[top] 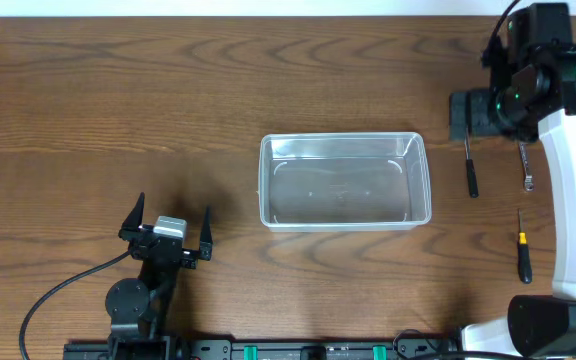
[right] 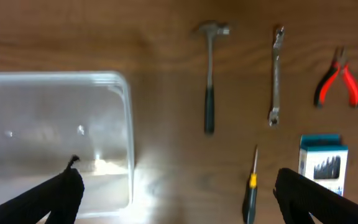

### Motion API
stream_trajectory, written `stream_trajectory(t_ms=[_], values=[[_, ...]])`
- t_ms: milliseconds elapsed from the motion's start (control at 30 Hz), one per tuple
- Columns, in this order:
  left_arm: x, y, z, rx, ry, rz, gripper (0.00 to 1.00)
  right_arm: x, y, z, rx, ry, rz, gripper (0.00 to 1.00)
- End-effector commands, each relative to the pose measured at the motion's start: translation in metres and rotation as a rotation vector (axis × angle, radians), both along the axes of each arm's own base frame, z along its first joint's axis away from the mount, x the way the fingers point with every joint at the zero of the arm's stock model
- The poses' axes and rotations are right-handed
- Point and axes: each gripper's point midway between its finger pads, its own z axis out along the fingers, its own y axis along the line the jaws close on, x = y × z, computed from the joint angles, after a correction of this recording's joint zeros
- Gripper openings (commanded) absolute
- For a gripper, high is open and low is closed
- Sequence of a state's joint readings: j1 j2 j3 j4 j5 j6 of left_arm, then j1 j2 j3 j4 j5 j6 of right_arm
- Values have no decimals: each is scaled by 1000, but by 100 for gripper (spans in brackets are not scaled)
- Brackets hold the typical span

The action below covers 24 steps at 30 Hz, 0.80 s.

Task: Pack container
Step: 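Move the right gripper up and right over the claw hammer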

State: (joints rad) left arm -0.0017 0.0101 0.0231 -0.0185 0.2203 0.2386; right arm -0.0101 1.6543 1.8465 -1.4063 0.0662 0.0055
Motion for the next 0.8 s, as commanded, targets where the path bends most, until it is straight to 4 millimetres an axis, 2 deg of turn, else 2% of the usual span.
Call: stream_trajectory(t_ms=[0,100,200,300,533,767], values=[[0,0,-16,-5,47,1,98,11,-15,0,54,-24,12,99],[0,0,-16,-5,47,1,98,24,-28,-8,119,-40,42,99],[0,0,-16,-5,47,1,98,32,-50,-19,112,-25,17,99],[0,0,-16,-5,47,1,98,42,-60,-32,115,1,6,99],[0,0,-16,-5,47,1,98,75,-69,-62,111,87,-5,99],[0,0,-16,-5,47,1,98,80,-78,-101,104,225,-46,99]])
